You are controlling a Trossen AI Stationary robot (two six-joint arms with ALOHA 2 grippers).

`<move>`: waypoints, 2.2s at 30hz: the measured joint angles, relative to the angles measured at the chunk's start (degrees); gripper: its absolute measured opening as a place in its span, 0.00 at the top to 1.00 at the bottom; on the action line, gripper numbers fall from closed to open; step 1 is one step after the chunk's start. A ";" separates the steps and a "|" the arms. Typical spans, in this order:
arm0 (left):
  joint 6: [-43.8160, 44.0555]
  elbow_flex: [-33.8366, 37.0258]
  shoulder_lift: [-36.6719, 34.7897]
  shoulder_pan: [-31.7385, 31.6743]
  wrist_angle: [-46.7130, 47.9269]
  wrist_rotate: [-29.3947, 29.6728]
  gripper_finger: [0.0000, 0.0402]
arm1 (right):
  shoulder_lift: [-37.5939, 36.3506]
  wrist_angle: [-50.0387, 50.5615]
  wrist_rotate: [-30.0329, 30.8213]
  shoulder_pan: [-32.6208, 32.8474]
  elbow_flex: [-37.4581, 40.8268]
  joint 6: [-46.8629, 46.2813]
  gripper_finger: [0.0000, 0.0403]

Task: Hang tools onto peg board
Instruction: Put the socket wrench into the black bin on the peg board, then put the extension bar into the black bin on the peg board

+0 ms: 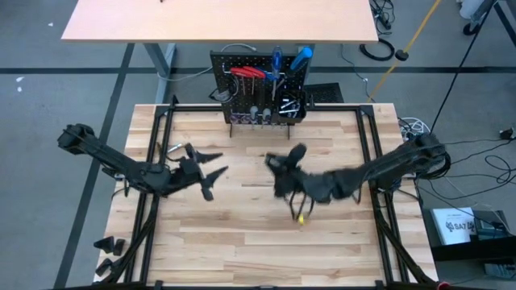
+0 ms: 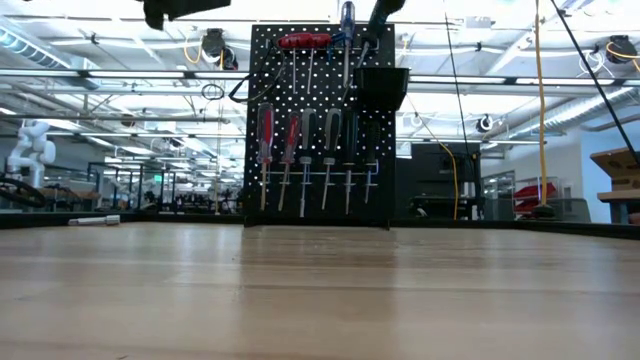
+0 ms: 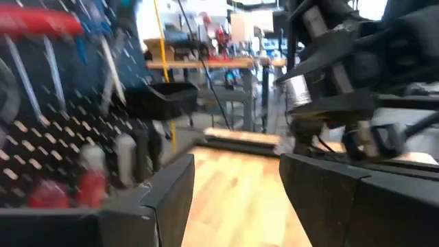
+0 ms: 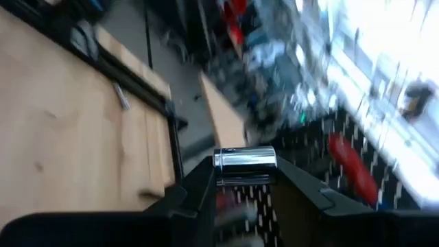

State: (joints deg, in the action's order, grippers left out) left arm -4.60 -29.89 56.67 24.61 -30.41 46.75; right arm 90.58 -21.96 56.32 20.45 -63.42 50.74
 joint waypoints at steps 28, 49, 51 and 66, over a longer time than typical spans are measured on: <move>-4.66 -0.02 -13.71 -0.64 18.30 2.39 0.45 | -19.27 24.04 -29.33 -33.52 -0.02 -37.64 0.71; -0.05 -0.02 -13.71 -0.60 25.47 2.37 0.45 | -19.97 27.29 -32.57 -35.93 -0.02 -41.25 0.39; 3.95 -0.02 -13.71 -0.61 29.20 3.03 0.45 | -19.97 26.72 -36.14 -34.90 -0.02 -40.56 0.38; 52.45 -3.85 -4.77 -13.61 65.03 -4.06 0.45 | -16.46 35.13 -64.15 -20.13 3.38 -43.42 0.40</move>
State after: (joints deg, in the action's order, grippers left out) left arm 47.85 -33.74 51.90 11.00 34.62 42.70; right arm 74.12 13.17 -7.83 0.33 -60.04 7.33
